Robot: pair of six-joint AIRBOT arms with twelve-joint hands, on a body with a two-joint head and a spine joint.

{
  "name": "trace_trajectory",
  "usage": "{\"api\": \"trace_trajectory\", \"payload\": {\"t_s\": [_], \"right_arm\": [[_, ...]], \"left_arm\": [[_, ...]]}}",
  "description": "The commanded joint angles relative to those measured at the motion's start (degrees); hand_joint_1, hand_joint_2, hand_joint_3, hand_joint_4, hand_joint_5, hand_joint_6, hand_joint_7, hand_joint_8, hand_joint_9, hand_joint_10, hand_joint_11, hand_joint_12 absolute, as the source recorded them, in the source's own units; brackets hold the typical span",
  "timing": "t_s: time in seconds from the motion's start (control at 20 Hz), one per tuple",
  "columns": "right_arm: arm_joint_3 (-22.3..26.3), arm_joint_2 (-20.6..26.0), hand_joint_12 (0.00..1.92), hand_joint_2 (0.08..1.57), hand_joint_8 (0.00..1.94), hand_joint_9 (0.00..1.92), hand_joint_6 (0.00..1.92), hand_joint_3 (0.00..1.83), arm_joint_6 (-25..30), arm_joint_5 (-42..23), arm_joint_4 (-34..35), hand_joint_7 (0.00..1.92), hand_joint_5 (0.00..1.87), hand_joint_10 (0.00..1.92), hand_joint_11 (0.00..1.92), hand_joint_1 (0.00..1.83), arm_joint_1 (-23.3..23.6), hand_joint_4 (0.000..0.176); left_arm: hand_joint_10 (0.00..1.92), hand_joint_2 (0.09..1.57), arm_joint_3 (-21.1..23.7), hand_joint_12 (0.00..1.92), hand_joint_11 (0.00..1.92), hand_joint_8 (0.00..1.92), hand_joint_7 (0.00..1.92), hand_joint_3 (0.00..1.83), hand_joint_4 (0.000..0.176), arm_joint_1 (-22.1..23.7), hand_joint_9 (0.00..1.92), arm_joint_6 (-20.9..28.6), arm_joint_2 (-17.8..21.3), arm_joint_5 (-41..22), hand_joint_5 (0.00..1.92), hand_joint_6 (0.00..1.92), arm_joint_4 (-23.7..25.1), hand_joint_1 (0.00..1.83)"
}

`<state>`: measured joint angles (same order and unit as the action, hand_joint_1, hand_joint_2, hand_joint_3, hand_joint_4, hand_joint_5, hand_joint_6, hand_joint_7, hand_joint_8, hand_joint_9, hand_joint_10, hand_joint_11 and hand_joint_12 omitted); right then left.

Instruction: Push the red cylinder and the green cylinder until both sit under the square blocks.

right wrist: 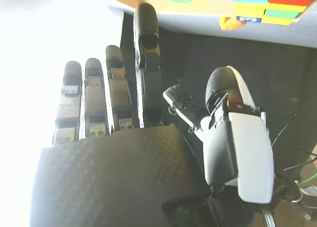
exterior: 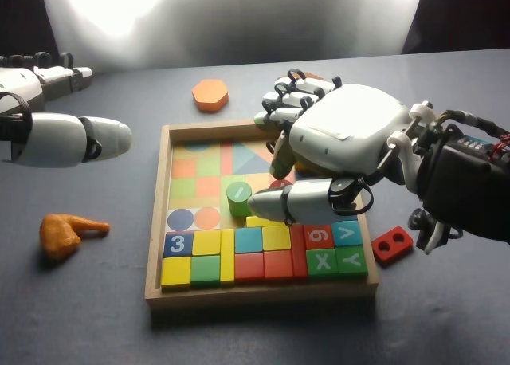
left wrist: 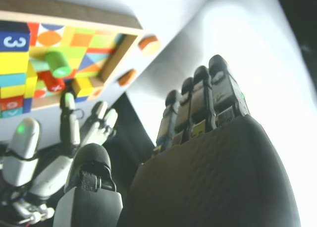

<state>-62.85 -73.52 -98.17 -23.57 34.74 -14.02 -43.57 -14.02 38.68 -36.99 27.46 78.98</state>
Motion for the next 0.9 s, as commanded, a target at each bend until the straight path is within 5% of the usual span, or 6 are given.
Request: {"api": "trace_trajectory", "payload": {"t_s": [0.0,0.25,0.65,0.85], "right_arm": [[-0.05,0.26,0.13,1.17,0.0,0.13,0.0,0.0,-0.14,-4.88,-1.39,0.29,0.93,0.0,0.0,0.01,0.06,0.0],[-0.42,-0.41,0.08,1.17,0.0,0.12,0.0,0.0,-0.19,-4.41,-1.41,0.3,0.95,0.0,0.0,0.0,-1.04,0.0],[-0.44,0.11,0.2,1.17,0.0,0.14,0.0,0.0,-0.22,-3.09,-1.42,0.32,0.95,0.0,0.0,0.02,-2.34,0.0],[0.74,1.61,0.18,1.18,0.0,0.13,0.0,0.0,0.22,-3.15,-1.42,0.31,0.94,0.0,0.0,0.0,-3.25,0.0]], "left_arm": [[0.01,1.21,0.12,0.21,0.0,0.0,0.01,0.0,0.04,0.64,0.03,0.0,0.23,0.62,0.0,0.0,2.98,0.0],[0.01,1.2,0.33,0.37,0.0,0.0,0.04,0.0,0.033,0.66,0.06,0.0,0.29,2.4,0.01,0.0,2.9,0.0],[0.0,1.22,0.56,0.21,0.0,0.0,0.03,0.0,0.031,0.58,0.04,0.0,0.4,5.14,0.01,0.0,3.27,0.0],[0.0,1.22,0.84,0.36,0.0,0.0,0.04,0.0,0.029,0.48,0.06,0.0,0.44,7.14,0.02,0.0,3.26,0.0]]}}
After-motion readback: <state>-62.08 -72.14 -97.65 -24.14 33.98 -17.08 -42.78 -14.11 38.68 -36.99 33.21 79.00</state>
